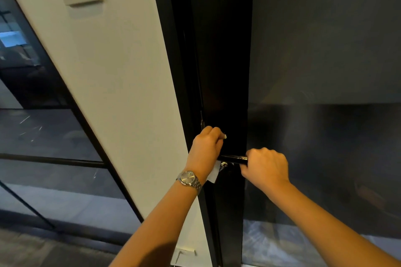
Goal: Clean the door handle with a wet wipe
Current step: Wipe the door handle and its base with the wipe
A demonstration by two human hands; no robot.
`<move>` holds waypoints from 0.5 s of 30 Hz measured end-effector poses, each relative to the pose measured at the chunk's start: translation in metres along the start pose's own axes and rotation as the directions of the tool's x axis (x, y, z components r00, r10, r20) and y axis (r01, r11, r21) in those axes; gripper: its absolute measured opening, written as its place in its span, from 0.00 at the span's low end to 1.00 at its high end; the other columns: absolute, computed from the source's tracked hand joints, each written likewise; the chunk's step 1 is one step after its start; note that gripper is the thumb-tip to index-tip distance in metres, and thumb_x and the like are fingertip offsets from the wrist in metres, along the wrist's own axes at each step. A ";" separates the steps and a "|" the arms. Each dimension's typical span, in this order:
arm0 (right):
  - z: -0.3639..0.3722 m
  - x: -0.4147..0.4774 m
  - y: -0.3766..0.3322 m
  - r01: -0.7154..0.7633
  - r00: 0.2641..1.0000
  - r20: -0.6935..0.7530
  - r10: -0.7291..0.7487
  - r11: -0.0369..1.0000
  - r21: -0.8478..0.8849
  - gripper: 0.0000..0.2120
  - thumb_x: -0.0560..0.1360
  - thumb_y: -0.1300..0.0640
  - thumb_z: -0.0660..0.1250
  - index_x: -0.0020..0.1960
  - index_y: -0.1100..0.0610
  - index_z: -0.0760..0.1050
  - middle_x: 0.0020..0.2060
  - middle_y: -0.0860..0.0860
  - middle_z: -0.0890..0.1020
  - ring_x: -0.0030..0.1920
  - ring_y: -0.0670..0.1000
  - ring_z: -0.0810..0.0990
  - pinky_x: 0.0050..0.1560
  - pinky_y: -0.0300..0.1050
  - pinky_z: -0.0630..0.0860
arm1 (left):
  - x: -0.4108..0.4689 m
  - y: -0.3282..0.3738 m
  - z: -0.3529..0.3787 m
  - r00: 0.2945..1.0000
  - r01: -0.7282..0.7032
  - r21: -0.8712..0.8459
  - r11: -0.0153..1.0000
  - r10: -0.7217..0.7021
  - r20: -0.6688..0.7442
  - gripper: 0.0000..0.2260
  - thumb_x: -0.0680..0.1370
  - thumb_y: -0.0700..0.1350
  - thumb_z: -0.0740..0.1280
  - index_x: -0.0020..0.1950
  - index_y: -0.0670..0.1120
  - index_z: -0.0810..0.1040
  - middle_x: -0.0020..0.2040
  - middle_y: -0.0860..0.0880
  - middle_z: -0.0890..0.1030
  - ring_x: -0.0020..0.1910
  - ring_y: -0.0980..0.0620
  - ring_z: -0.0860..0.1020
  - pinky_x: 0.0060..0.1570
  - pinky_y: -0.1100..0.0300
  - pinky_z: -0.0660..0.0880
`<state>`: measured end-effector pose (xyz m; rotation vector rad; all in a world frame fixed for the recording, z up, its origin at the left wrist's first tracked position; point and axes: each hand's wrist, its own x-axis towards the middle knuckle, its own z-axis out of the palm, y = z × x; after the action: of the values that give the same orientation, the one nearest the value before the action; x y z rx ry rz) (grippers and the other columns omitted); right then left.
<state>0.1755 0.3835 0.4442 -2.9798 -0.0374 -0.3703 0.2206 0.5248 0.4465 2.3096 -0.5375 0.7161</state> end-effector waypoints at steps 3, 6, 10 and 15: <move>0.000 -0.001 0.001 0.017 1.000 -0.001 -0.017 1.000 0.001 0.11 0.76 0.48 0.60 0.52 0.53 0.77 0.42 0.50 0.80 0.43 0.53 0.80 0.36 0.43 0.68 | -0.012 0.008 0.009 0.905 0.360 -0.281 0.890 -0.406 -0.128 0.04 0.75 0.40 0.67 0.46 0.41 0.79 0.42 0.48 0.79 0.39 0.57 0.77 0.37 0.75 0.71; 0.001 0.000 0.001 0.009 1.000 -0.003 -0.009 1.000 -0.018 0.12 0.77 0.47 0.60 0.52 0.53 0.77 0.37 0.49 0.74 0.37 0.51 0.75 0.32 0.41 0.65 | -0.017 0.016 0.015 0.730 0.551 -0.505 0.665 -0.677 -0.096 0.03 0.73 0.42 0.69 0.44 0.43 0.80 0.37 0.53 0.79 0.37 0.58 0.78 0.37 0.73 0.74; 0.004 0.001 0.002 0.002 1.000 -0.014 -0.003 0.999 -0.038 0.12 0.77 0.47 0.60 0.50 0.53 0.77 0.36 0.49 0.74 0.36 0.51 0.75 0.26 0.38 0.58 | -0.022 0.018 0.015 0.483 0.600 -0.798 0.065 -0.824 0.297 0.02 0.75 0.40 0.66 0.47 0.44 0.78 0.42 0.47 0.79 0.44 0.48 0.78 0.44 0.55 0.78; 0.005 0.002 0.001 -0.001 1.000 -0.027 0.000 0.999 -0.053 0.16 0.77 0.44 0.60 0.53 0.54 0.77 0.45 0.51 0.82 0.45 0.53 0.81 0.33 0.42 0.65 | -0.021 0.030 0.017 0.386 0.523 -0.781 -0.341 -0.723 0.573 0.10 0.78 0.31 0.56 0.40 0.41 0.72 0.34 0.46 0.72 0.31 0.55 0.74 0.30 0.66 0.75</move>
<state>0.1786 0.3837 0.4401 -3.0260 -0.0247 -0.4184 0.1943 0.4959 0.4368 0.8151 0.4720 -0.1574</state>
